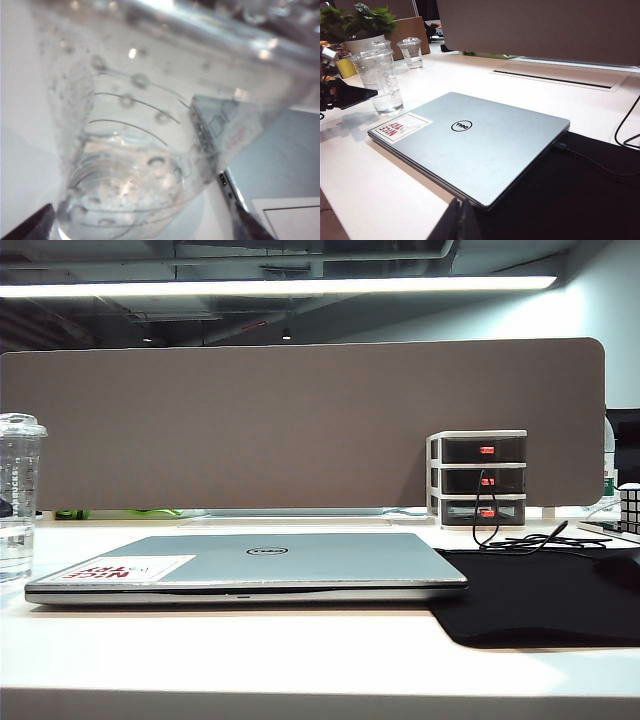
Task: Pick up the coffee cup and place it on the left side of the laptop.
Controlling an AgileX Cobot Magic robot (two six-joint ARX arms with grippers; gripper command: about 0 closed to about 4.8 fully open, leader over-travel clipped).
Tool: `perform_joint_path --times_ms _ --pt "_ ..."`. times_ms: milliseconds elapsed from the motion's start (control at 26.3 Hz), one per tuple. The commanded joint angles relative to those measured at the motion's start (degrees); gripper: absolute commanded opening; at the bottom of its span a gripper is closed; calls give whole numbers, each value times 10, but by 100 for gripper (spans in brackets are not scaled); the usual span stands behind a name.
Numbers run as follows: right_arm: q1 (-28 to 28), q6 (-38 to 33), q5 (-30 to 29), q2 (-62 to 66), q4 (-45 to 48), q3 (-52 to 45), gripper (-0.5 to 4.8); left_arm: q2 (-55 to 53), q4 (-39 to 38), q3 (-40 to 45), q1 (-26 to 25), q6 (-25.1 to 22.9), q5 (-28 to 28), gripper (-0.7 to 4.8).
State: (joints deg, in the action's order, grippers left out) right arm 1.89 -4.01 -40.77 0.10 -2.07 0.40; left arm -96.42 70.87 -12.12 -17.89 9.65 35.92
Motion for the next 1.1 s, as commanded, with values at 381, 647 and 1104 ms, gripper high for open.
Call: perform_joint_path --times_ms 381,647,1104 --pt "0 2 -3 -1 6 -4 -1 47 122 110 -1 19 16 306" --pt "0 2 -3 -1 5 -4 -1 81 124 118 0 80 70 -5" --pt "0 2 -1 -1 5 -4 -1 228 119 118 0 89 37 -5"
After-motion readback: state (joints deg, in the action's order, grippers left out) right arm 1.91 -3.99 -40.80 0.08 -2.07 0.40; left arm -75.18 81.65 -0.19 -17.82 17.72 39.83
